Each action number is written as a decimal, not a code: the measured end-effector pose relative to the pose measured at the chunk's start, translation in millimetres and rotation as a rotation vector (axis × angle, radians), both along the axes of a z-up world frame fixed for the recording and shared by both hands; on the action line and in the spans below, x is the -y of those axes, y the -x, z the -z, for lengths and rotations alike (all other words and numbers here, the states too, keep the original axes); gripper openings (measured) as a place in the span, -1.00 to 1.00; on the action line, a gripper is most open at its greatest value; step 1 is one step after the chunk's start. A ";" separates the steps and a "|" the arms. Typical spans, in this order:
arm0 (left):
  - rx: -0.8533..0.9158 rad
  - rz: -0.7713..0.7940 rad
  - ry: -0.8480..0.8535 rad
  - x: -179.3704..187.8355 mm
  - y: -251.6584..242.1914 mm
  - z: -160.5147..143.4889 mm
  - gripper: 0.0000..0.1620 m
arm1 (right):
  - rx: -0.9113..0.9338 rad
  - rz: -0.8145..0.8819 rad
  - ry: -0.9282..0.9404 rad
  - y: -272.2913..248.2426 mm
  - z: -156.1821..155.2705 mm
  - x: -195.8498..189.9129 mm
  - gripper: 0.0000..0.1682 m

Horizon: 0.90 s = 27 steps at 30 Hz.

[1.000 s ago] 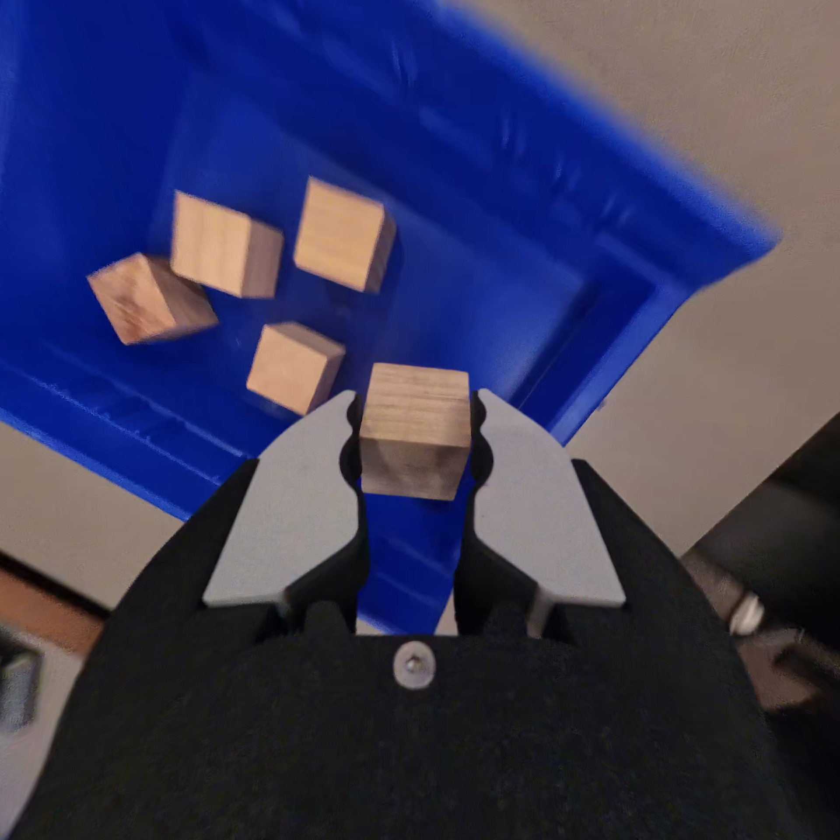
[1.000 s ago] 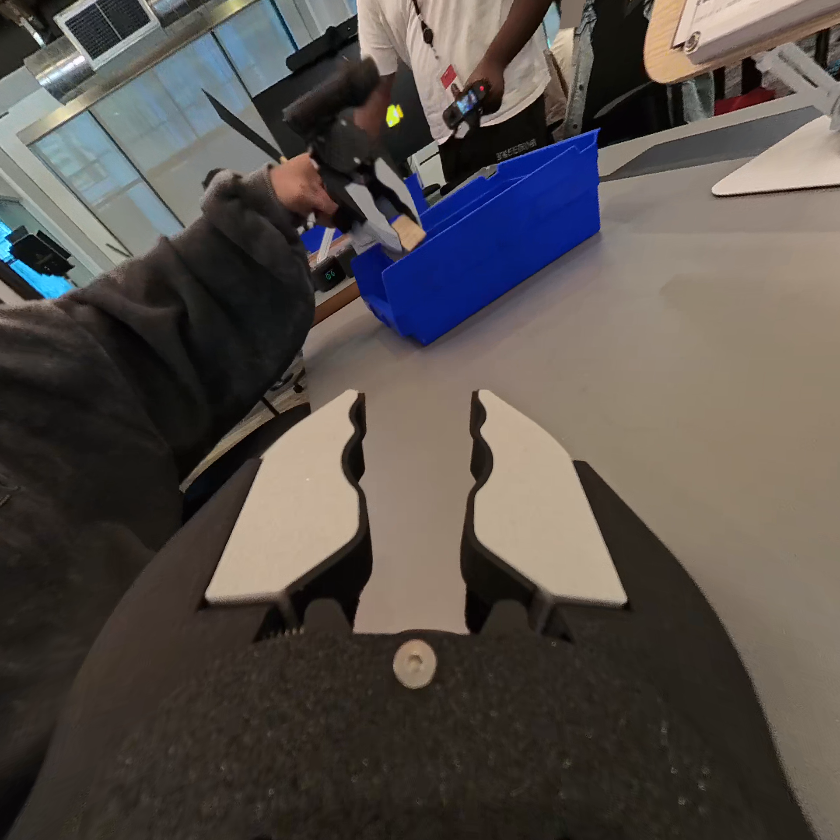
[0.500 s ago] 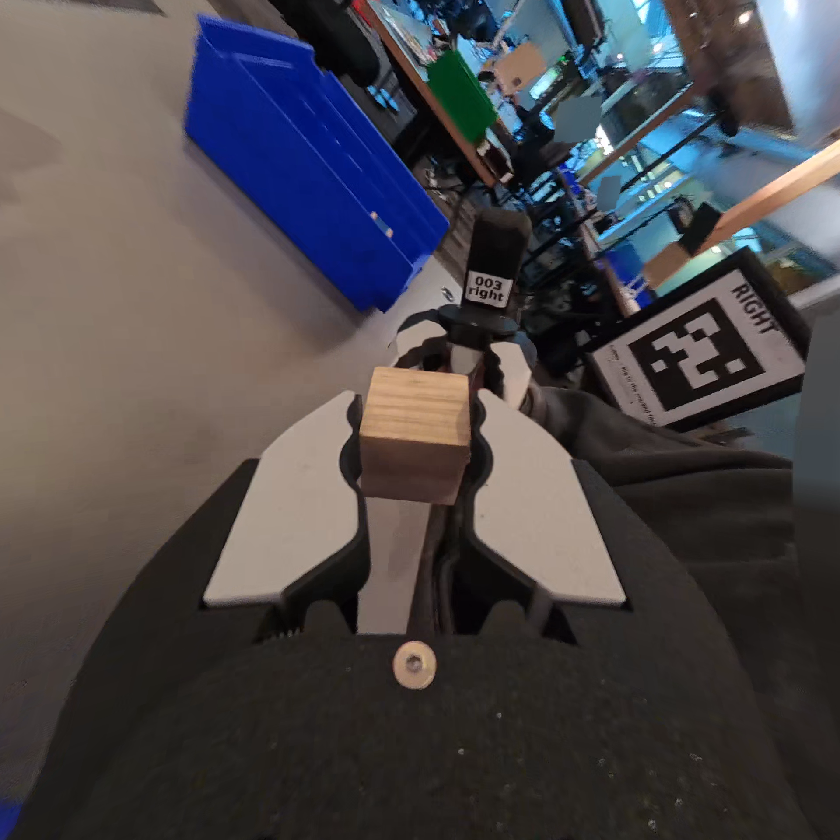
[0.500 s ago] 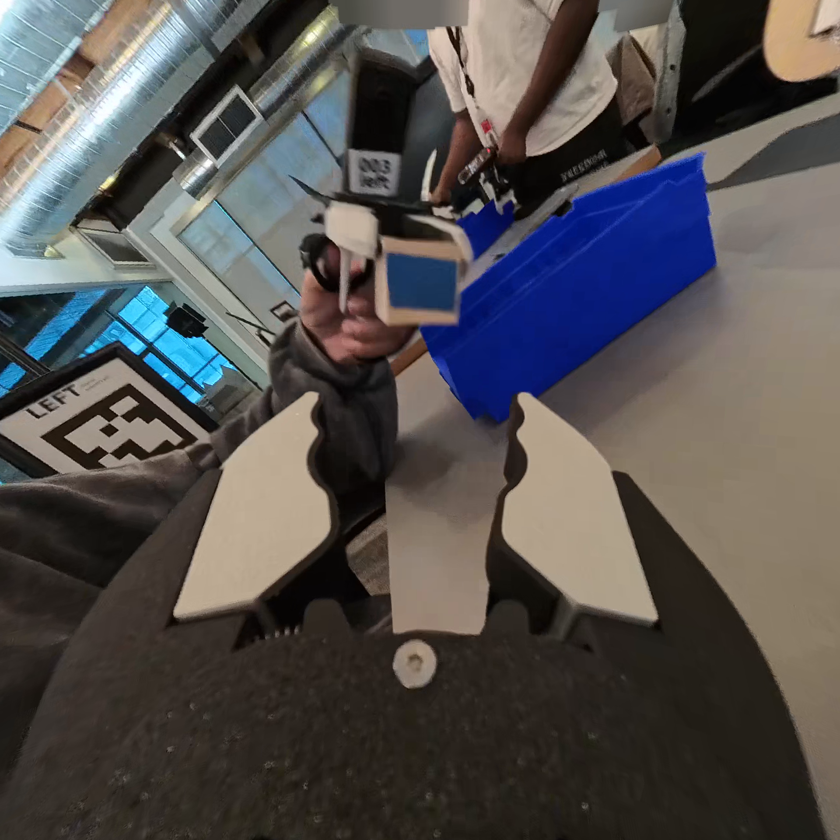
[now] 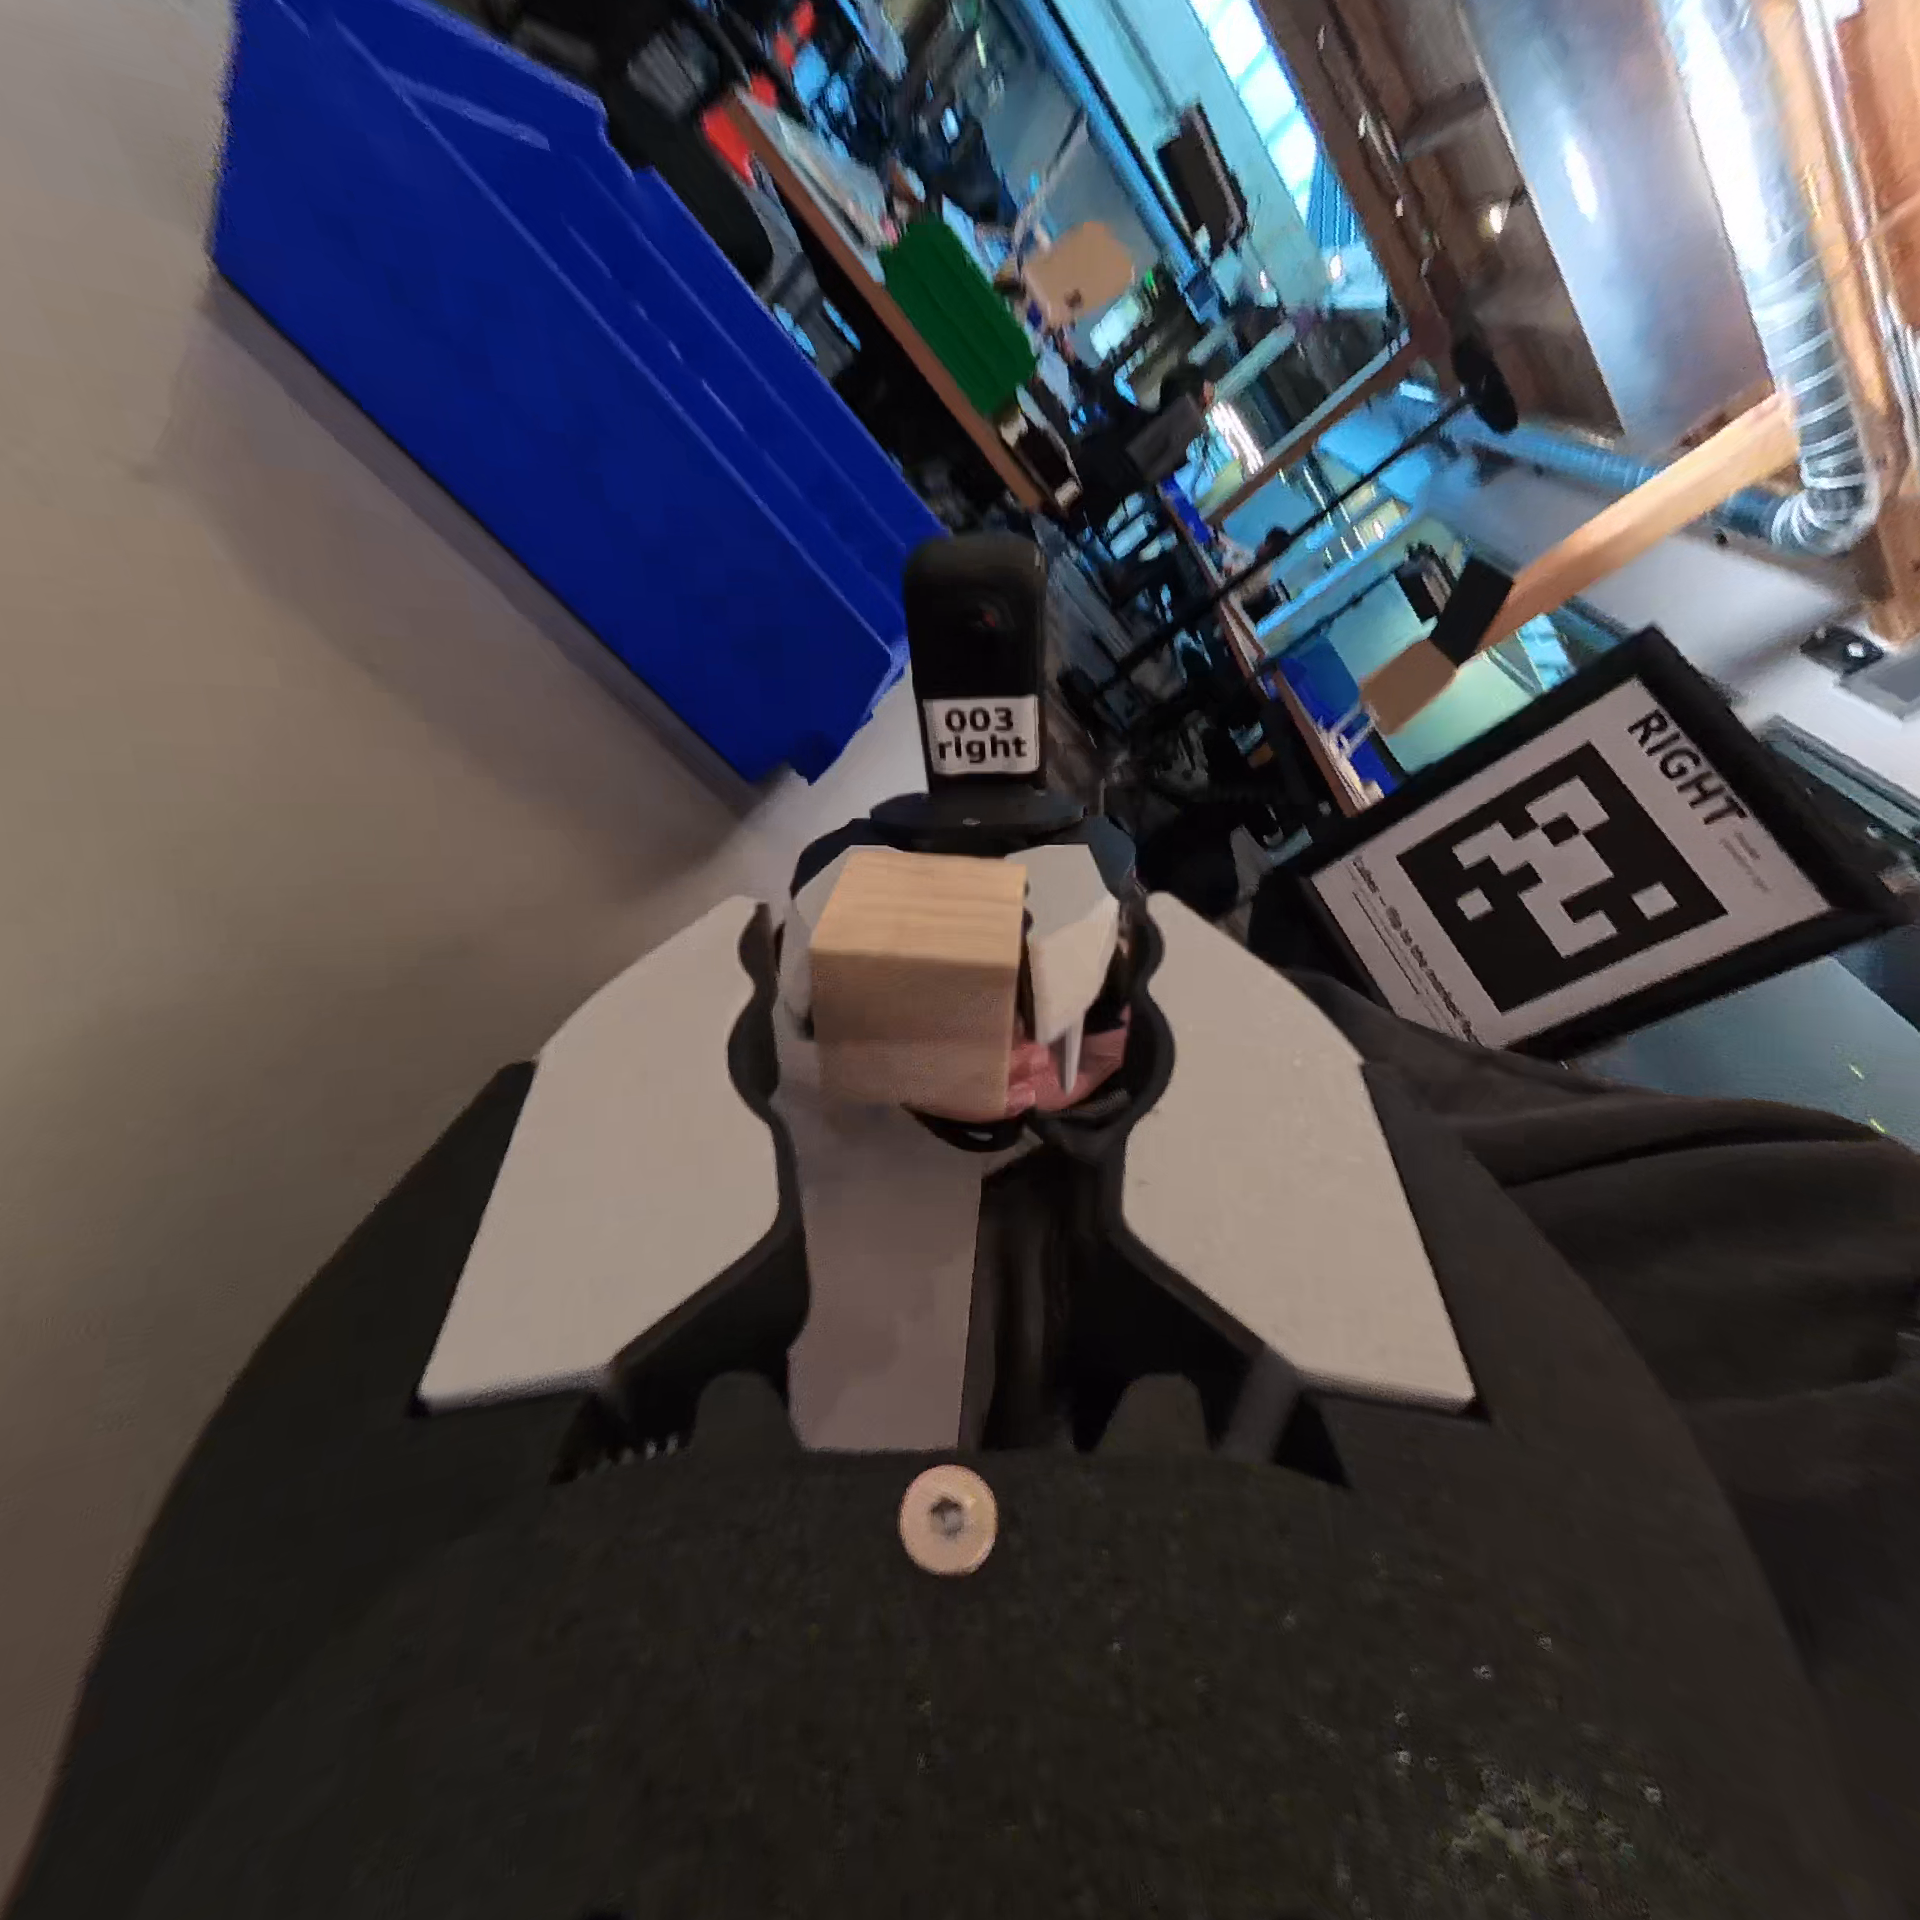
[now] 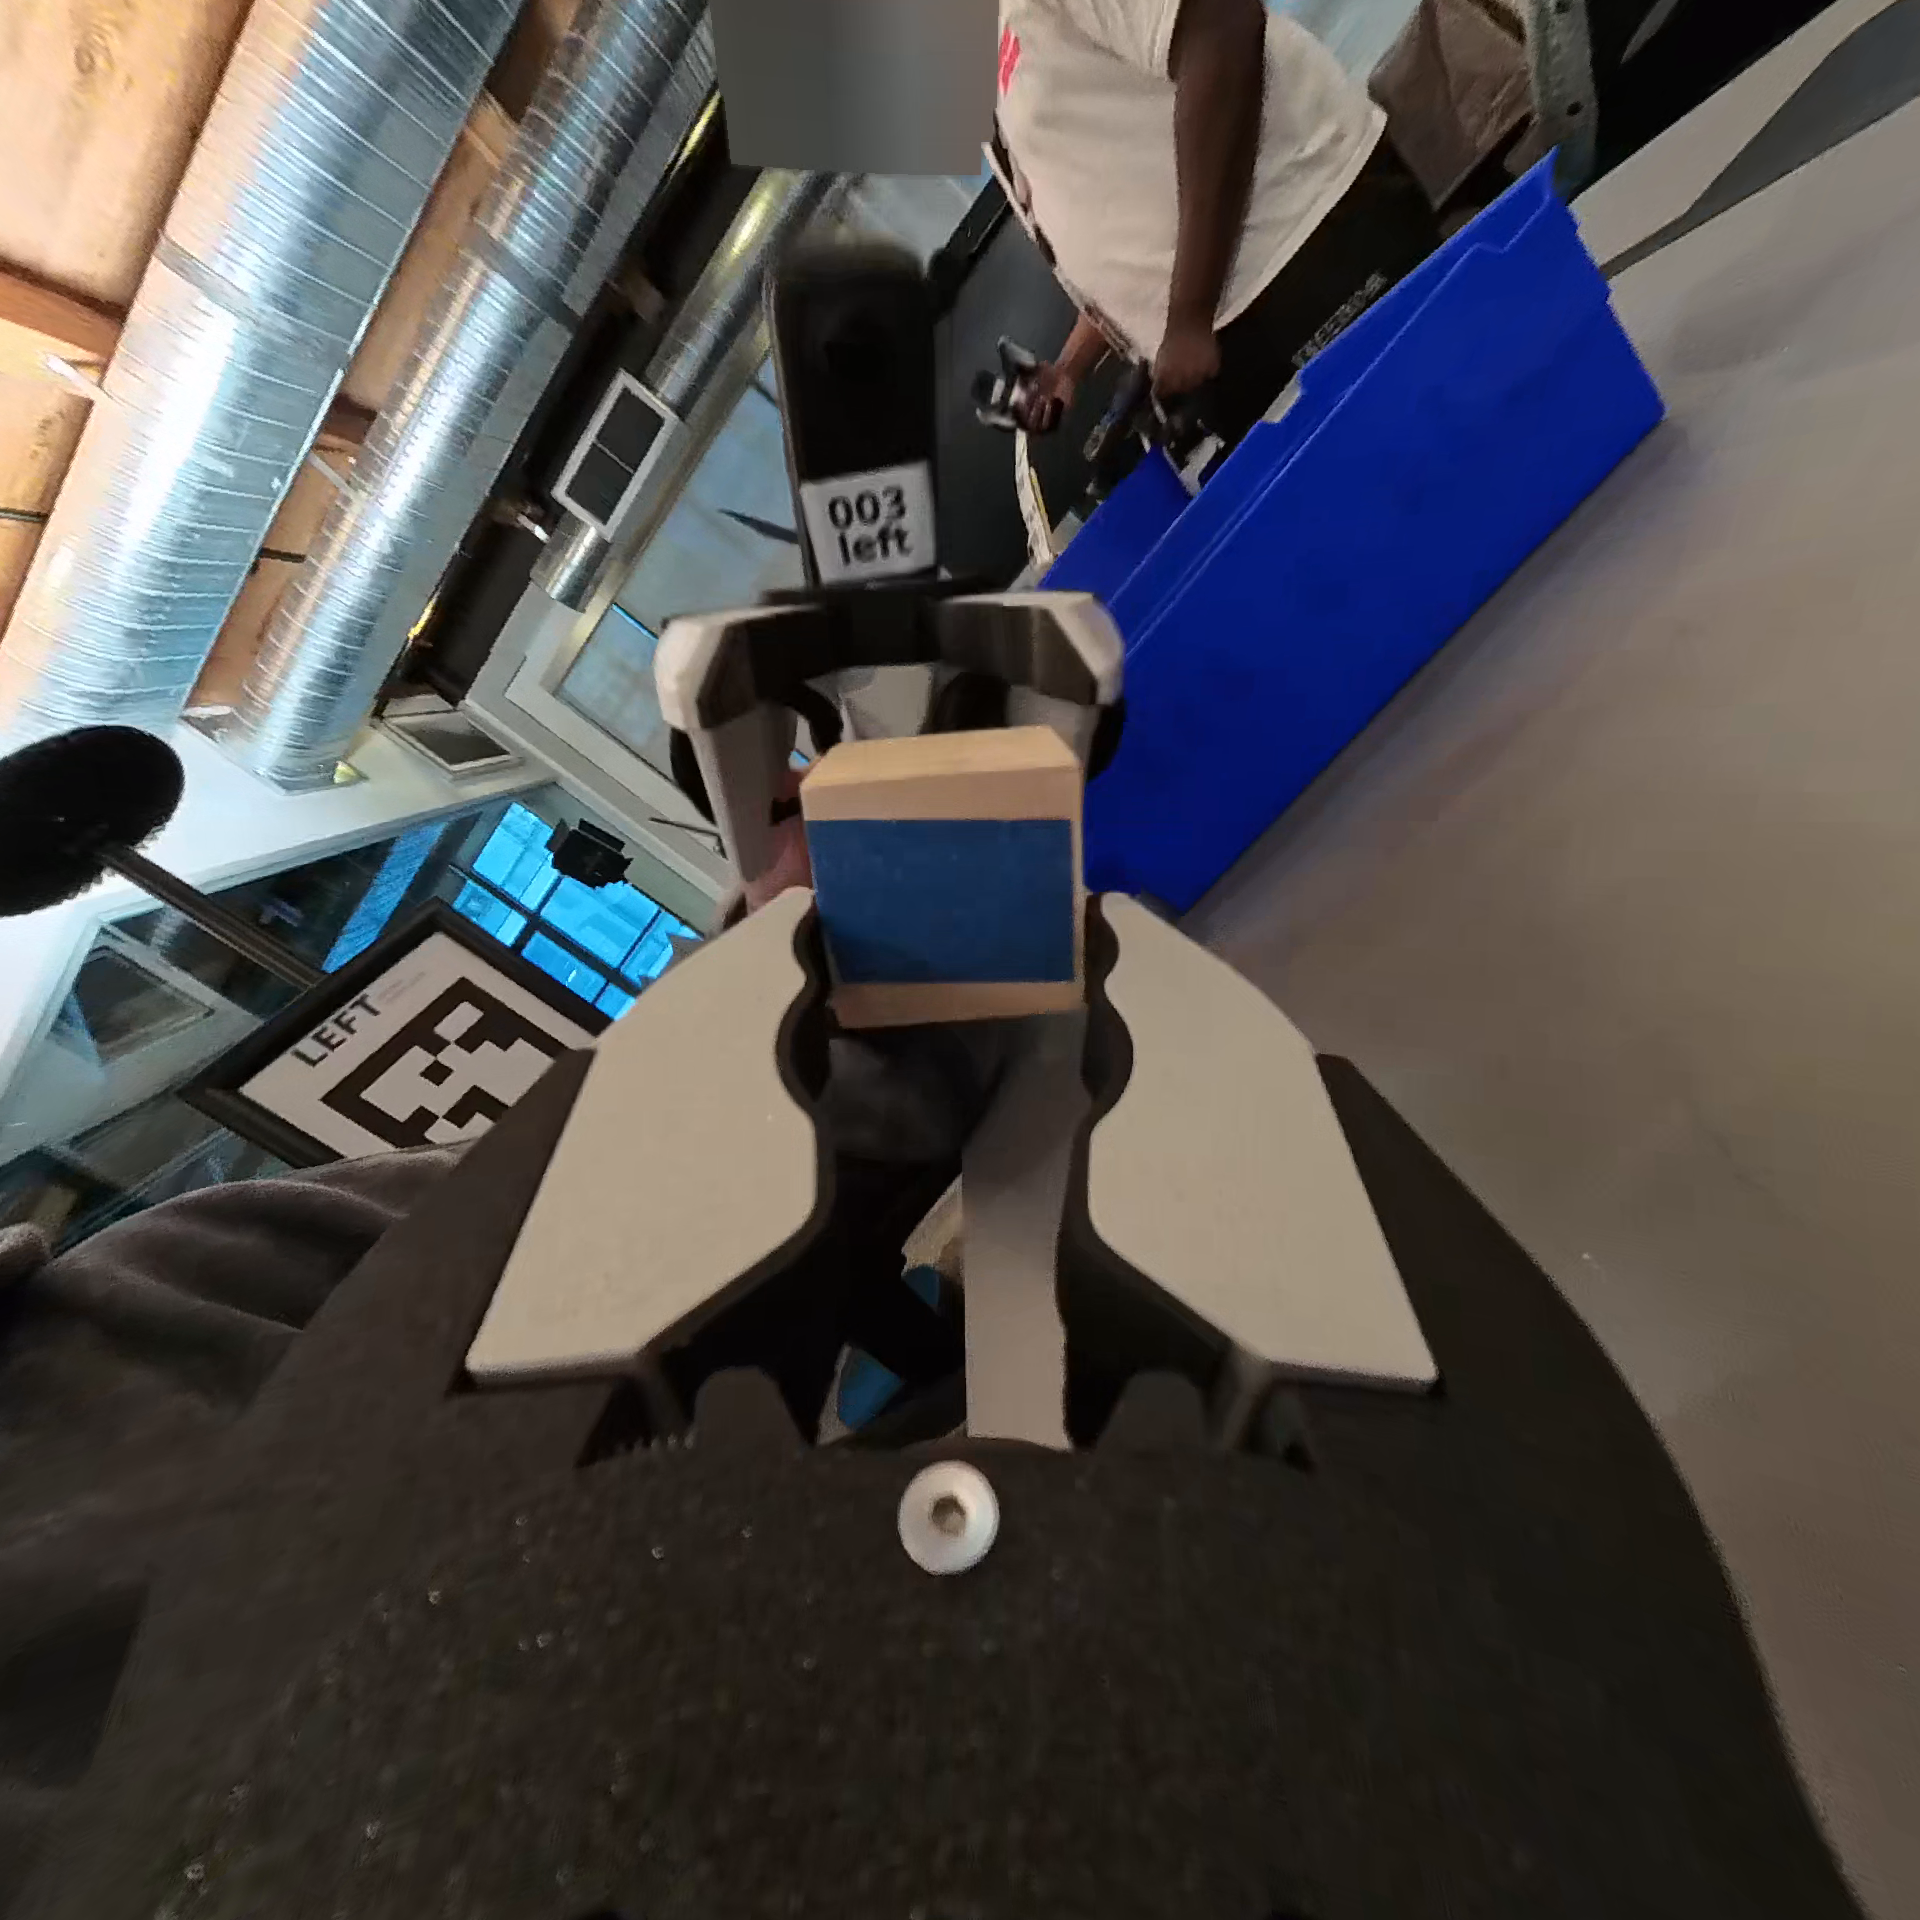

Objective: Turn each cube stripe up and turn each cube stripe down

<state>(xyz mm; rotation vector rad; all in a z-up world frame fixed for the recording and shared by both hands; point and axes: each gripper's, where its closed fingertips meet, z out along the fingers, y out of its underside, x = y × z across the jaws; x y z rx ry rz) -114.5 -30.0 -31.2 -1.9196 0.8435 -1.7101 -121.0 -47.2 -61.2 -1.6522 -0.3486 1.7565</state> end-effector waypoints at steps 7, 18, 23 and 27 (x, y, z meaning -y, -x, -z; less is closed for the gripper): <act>-0.175 -0.402 -0.321 33.2 58.4 48.4 -0.12 | 0.033 0.068 -0.053 -19.8 -3.6 -0.8 -0.46; -0.366 -0.544 -0.565 39.8 89.3 72.1 -0.19 | 0.243 0.185 -0.218 -32.9 -14.3 -5.7 -0.46; -0.378 -0.509 -0.521 41.8 87.9 80.1 -0.20 | 0.773 0.658 -0.277 -181.1 -69.2 -72.5 -0.46; -0.390 -0.463 -0.497 45.1 82.4 88.1 -0.23 | 1.208 0.803 0.014 -286.9 -32.6 -129.4 -0.45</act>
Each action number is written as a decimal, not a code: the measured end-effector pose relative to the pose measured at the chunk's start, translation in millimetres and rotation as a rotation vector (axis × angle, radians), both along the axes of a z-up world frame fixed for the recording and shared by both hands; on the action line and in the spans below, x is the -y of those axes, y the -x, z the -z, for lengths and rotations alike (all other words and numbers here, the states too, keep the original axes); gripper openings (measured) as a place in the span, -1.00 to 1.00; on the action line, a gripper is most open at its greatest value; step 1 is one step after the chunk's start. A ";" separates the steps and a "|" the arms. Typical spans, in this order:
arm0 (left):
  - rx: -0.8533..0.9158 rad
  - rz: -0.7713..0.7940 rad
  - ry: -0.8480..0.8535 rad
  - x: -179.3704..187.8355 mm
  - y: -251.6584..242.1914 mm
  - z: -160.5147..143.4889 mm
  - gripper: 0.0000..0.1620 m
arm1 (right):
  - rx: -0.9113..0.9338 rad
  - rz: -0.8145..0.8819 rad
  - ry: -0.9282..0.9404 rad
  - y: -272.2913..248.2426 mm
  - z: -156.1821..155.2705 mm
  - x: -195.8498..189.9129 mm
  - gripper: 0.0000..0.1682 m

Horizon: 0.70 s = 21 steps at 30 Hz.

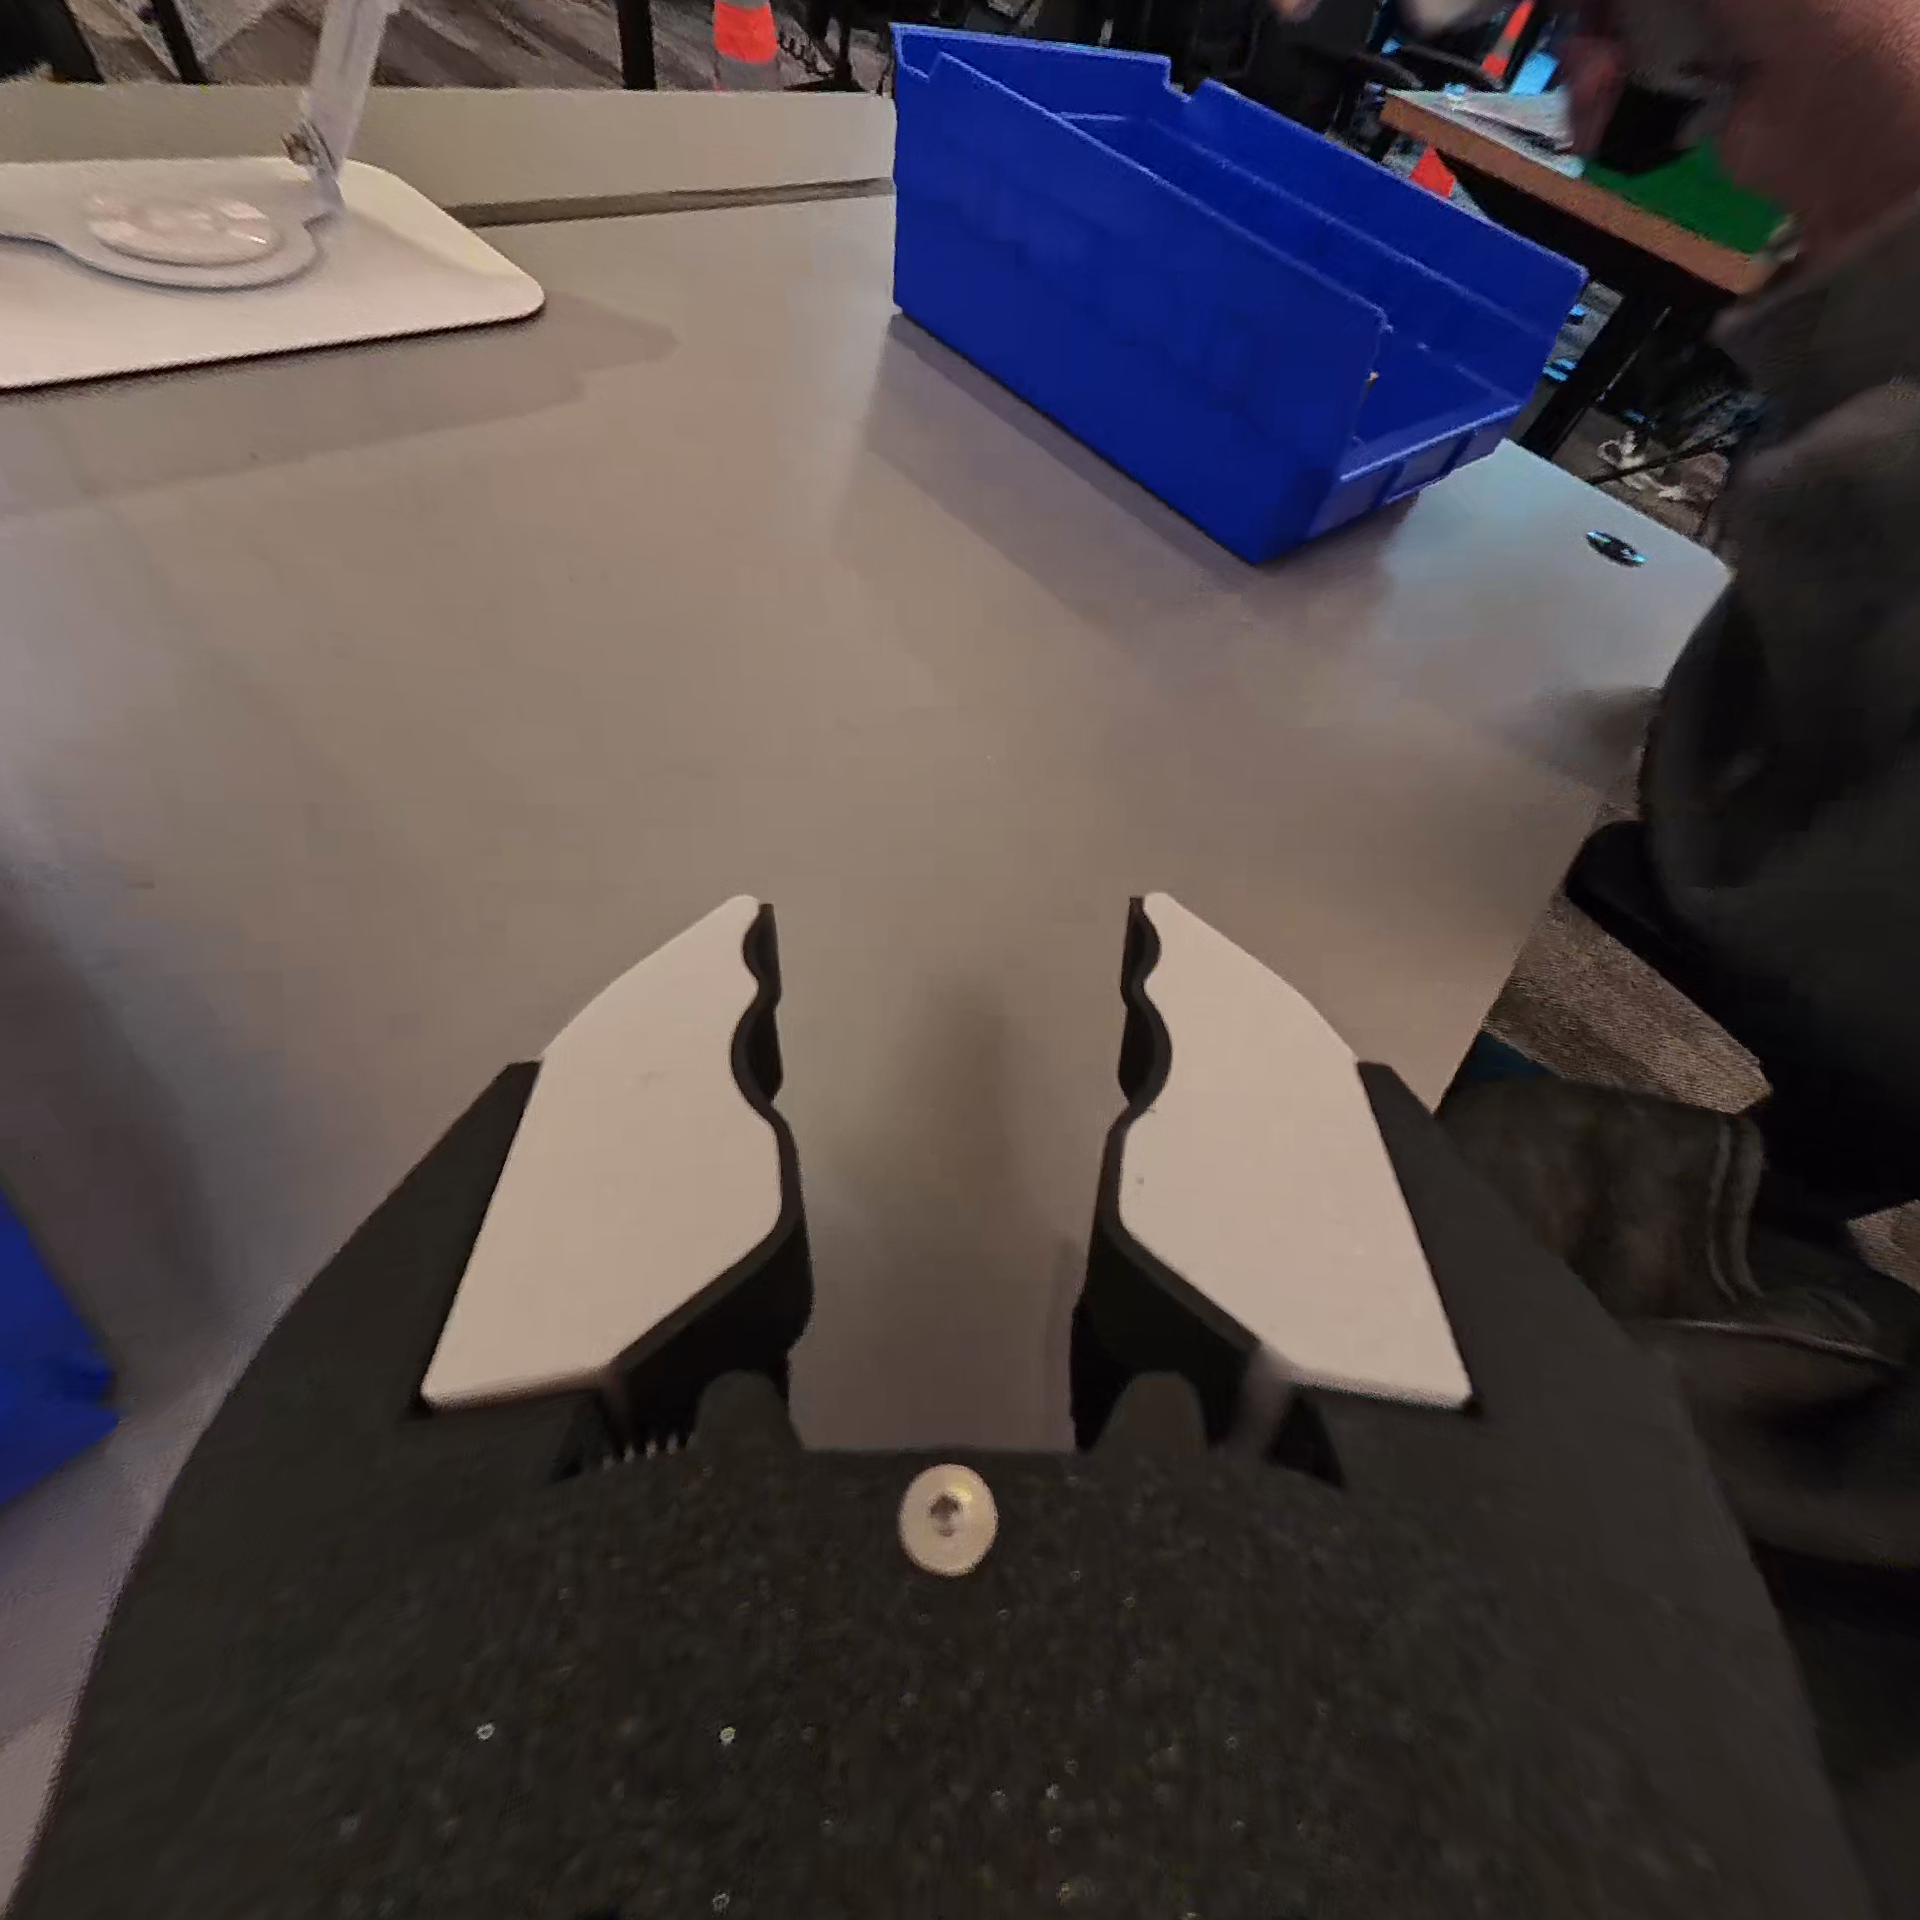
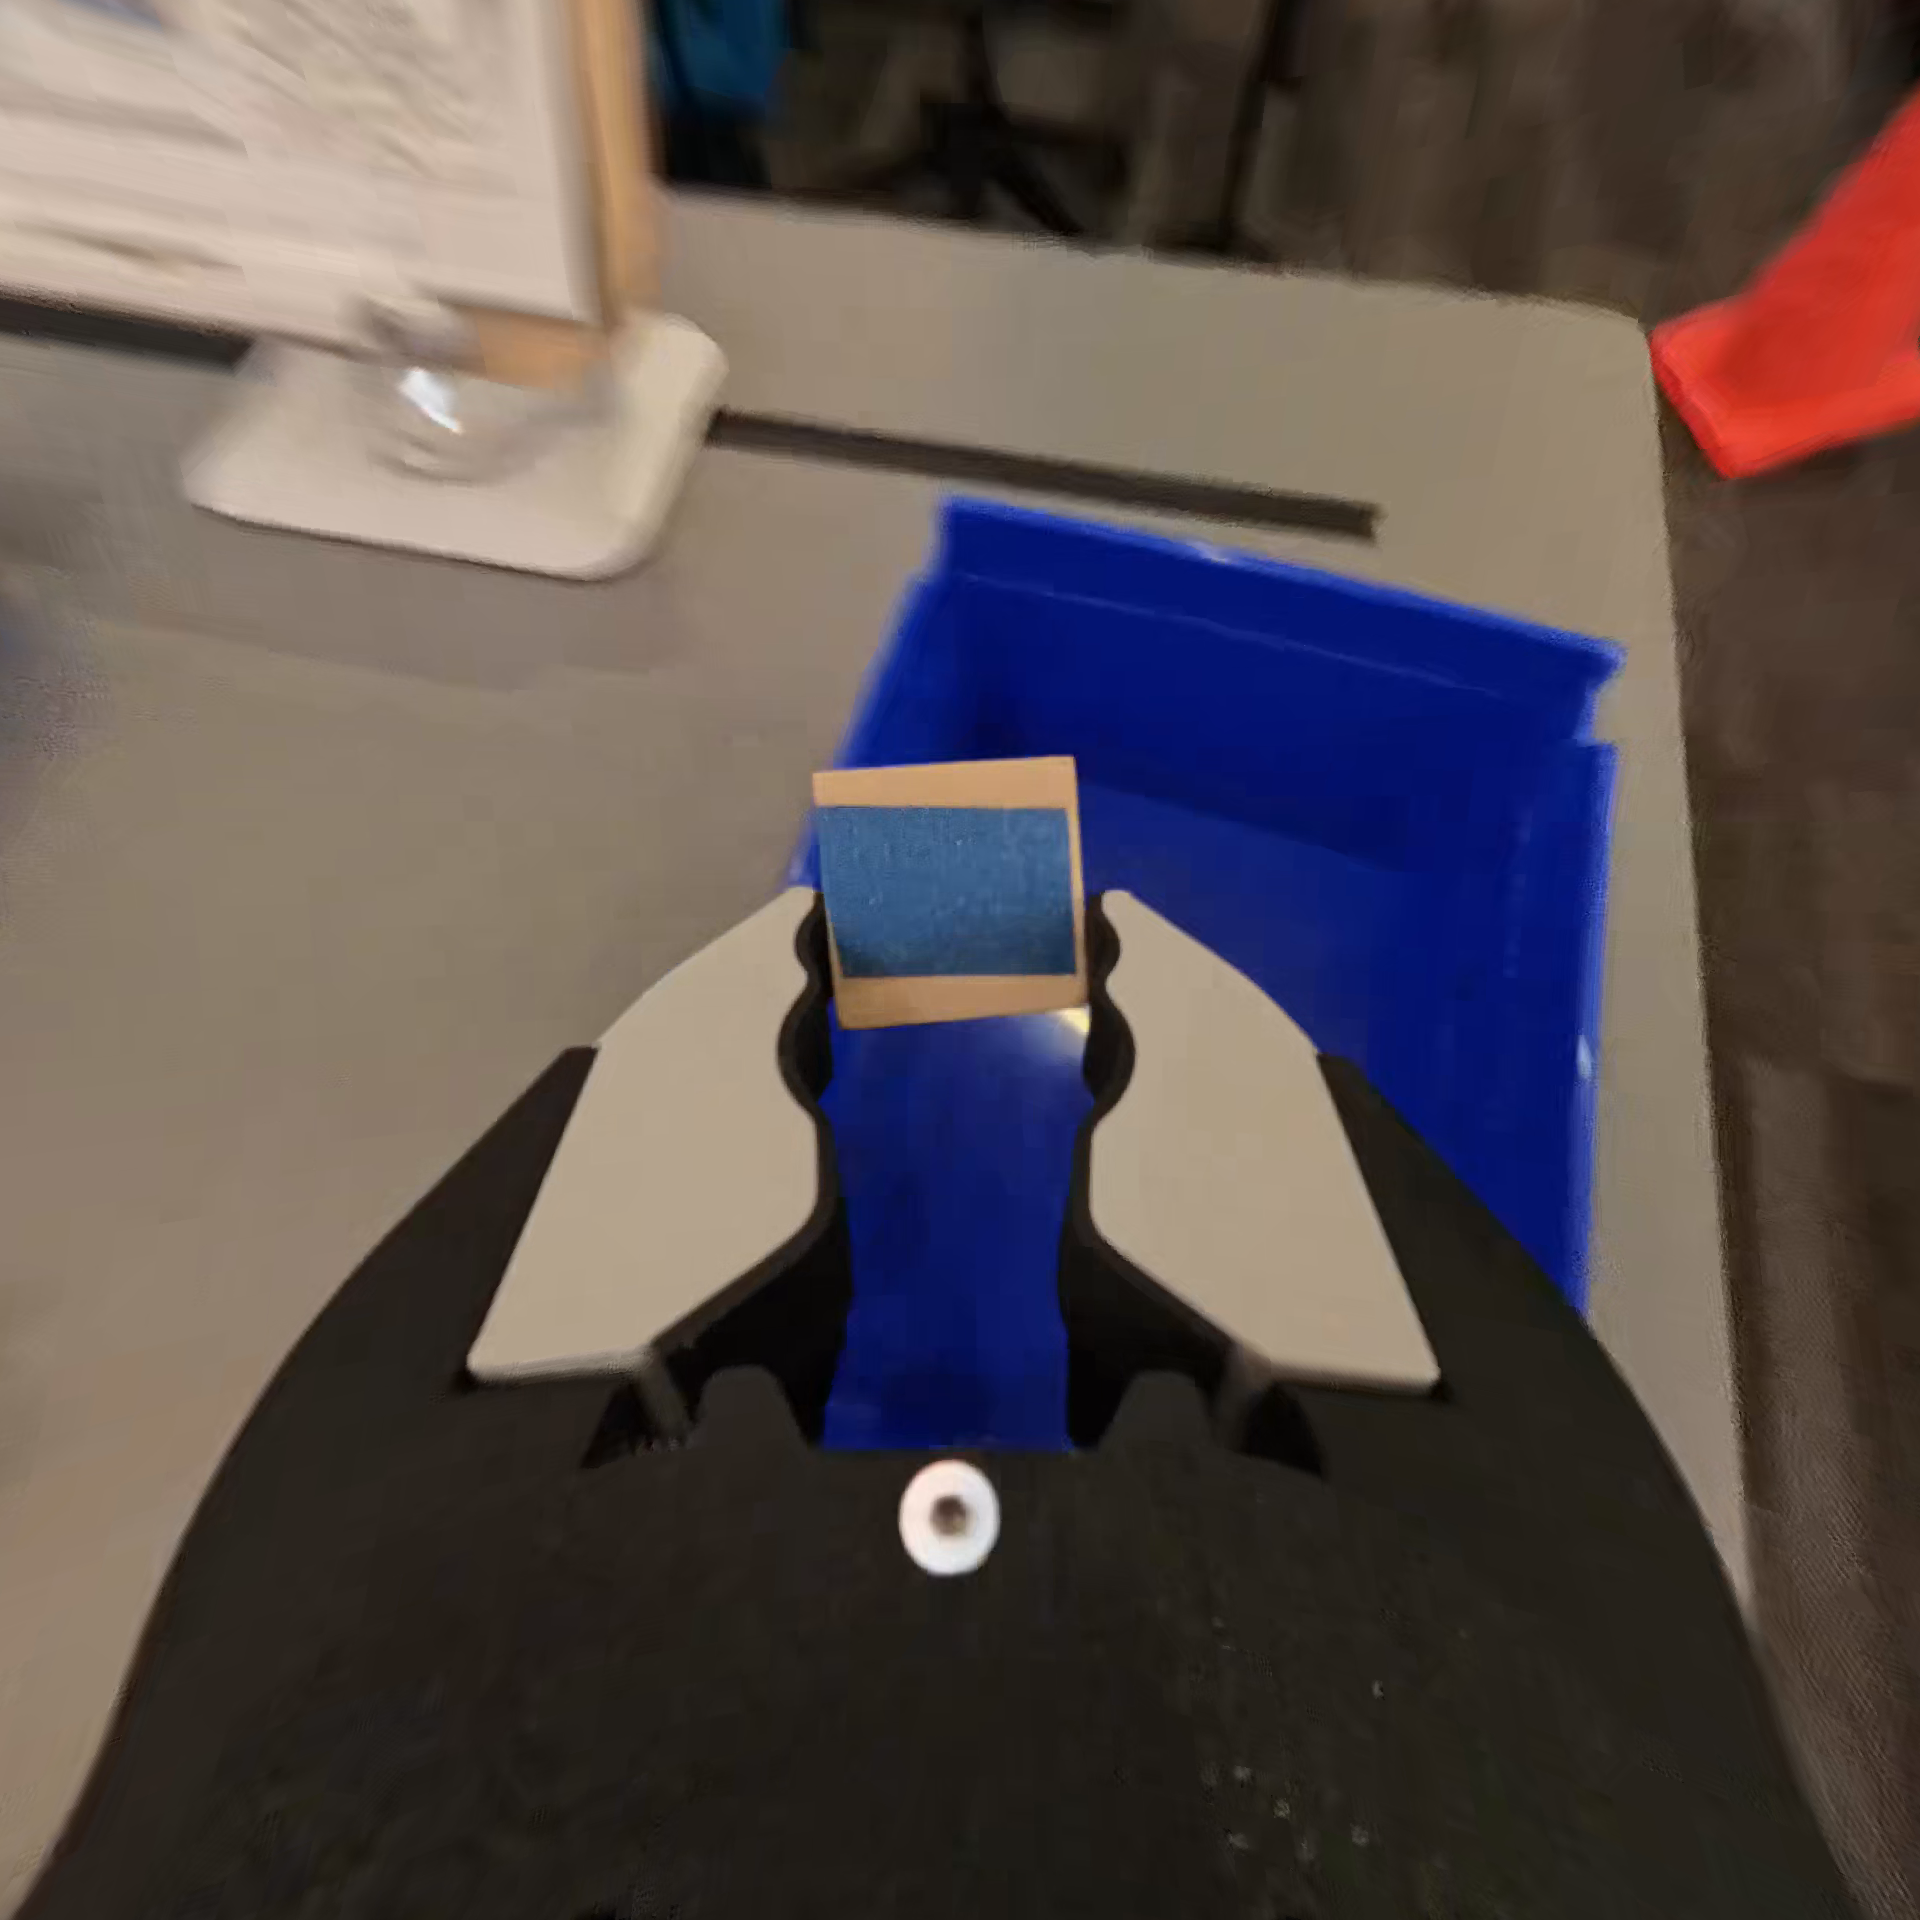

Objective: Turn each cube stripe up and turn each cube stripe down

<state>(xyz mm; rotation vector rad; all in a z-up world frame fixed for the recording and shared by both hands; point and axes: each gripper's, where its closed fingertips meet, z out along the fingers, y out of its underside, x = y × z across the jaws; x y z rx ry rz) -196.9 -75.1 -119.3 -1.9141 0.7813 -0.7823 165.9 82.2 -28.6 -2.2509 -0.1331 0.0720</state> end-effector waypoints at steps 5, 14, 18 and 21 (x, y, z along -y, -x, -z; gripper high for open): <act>-0.013 0.025 0.040 4.2 -2.5 5.3 -0.24 | 0.056 0.004 0.288 -23.0 87.5 -57.7 -0.45; -0.020 0.060 0.076 7.8 -5.2 9.3 -0.24 | 0.114 -0.006 0.432 -21.6 151.0 -105.1 -0.45; -0.019 0.067 0.085 8.5 -5.7 10.6 -0.22 | 0.152 0.007 0.365 -31.0 135.7 -105.0 -0.05; -0.018 0.067 0.084 8.1 -4.3 10.4 -0.21 | 0.145 0.035 0.178 -41.5 74.6 -84.4 -0.10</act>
